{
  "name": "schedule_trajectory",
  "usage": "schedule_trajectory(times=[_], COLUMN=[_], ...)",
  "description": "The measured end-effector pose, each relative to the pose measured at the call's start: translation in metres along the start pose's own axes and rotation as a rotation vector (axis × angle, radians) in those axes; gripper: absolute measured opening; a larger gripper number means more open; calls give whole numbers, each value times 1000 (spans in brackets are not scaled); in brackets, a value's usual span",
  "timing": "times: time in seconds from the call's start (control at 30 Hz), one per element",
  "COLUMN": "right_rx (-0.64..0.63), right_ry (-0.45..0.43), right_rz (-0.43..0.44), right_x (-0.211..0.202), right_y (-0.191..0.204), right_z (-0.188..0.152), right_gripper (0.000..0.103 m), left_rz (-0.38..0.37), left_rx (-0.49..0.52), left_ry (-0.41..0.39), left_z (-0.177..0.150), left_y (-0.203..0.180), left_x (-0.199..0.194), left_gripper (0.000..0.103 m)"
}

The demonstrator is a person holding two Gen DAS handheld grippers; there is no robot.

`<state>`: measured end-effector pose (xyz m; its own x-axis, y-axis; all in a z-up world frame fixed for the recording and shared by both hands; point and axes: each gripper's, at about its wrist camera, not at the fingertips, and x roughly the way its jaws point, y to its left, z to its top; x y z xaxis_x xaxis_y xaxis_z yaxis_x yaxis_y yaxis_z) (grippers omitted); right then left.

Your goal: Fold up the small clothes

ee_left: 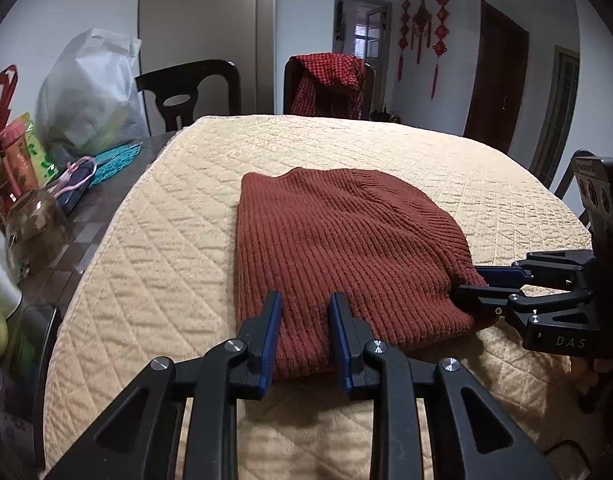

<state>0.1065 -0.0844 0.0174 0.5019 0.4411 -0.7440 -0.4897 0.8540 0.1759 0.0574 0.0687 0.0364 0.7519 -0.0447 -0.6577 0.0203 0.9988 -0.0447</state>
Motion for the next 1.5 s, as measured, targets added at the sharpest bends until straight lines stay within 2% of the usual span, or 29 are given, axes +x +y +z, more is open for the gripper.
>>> schedule_trajectory(times=[0.27,0.43,0.77,0.83,0.93,1.03,1.5], right_rx=[-16,-20,-75,-87,-89,-98,-103], right_ry=[58,48,57,54,54,53,53], right_rz=[-16,-49,-111,-109,-114,-127,-133], right_x=[-19,-30,-28,-27,-25,-24,-24], right_y=[13,13,19,21,22,25,25], right_z=[-34,-40,-47,-47,-47,-46,-46], right_gripper=[31,32,34,41,44,45,46], left_rz=[29,52,77,73,68,89,101], left_rx=[-42,-43,-72,-68,-54,-30,-36], left_ry=[38,77,149,143,144,145,145], left_z=[-20,-27,-42,-45,-45,-45,-44], left_y=[5,3,7,7,4,-1,3], left_x=[-16,-16,-13,-15,-15,-13,-13], left_gripper=[29,31,43,45,51,53,57])
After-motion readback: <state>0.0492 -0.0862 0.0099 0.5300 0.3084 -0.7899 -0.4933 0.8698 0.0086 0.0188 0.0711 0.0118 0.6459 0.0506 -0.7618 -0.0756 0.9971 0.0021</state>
